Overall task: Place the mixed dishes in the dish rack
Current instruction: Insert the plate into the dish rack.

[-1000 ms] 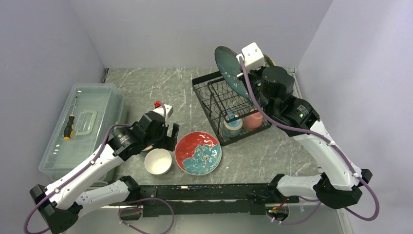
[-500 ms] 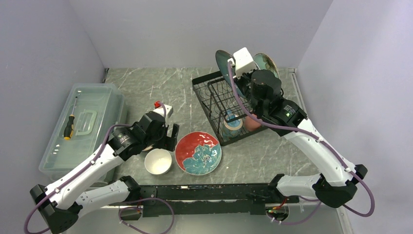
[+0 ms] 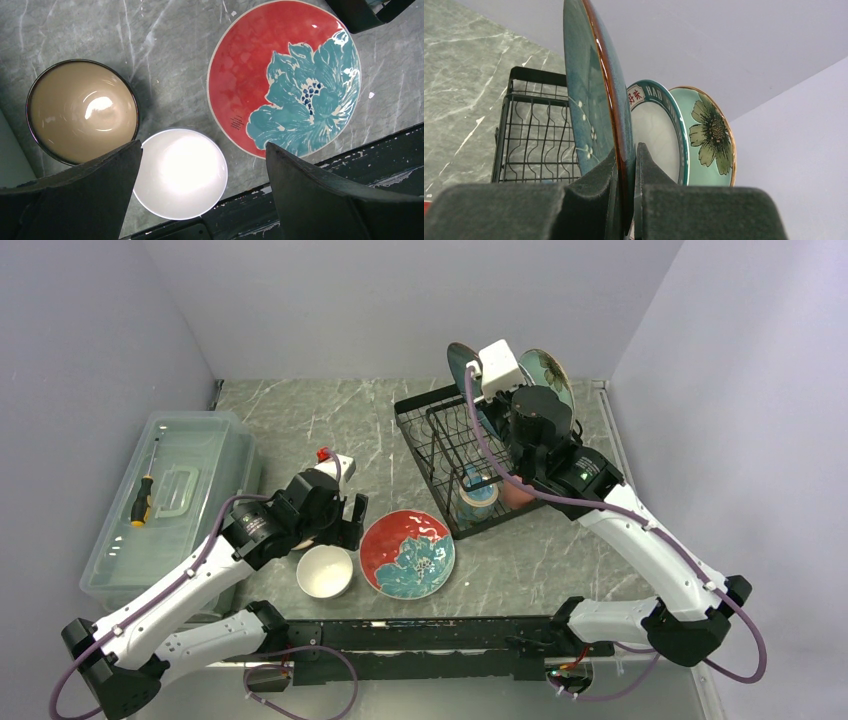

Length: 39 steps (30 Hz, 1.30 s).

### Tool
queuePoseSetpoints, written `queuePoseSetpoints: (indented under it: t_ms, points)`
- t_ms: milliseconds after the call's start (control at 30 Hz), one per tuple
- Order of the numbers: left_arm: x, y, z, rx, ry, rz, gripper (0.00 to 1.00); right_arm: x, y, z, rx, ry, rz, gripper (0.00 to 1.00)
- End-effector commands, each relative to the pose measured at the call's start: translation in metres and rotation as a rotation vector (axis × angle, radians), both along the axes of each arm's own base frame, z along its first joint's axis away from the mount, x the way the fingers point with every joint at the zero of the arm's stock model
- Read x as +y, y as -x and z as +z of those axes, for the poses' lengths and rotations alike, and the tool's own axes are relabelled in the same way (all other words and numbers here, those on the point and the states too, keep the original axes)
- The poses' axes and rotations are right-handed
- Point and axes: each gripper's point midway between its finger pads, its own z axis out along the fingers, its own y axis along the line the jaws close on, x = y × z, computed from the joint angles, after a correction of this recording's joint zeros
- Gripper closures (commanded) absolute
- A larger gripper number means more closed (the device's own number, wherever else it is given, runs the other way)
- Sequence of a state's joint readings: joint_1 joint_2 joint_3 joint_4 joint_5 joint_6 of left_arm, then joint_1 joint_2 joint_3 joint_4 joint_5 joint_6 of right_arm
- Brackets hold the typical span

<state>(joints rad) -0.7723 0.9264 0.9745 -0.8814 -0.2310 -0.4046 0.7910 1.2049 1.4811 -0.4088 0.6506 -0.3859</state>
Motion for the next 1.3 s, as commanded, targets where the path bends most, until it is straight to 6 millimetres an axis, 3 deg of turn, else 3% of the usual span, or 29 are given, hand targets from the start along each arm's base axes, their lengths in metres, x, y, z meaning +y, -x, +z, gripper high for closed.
queuePoseSetpoints:
  t_ms: [0,800,1267]
  points:
    - [0.001,-0.002,0.005,-0.027,0.006,0.002,0.01,-0.012,0.002,0.062,-0.184,-0.186,-0.041,1.00]
    - [0.002,-0.002,0.003,-0.024,-0.001,0.007,0.00,-0.017,-0.003,0.024,-0.109,-0.239,-0.018,1.00]
    - [0.001,-0.003,0.002,-0.019,-0.005,0.008,0.01,-0.028,0.003,0.017,-0.100,-0.283,-0.003,1.00]
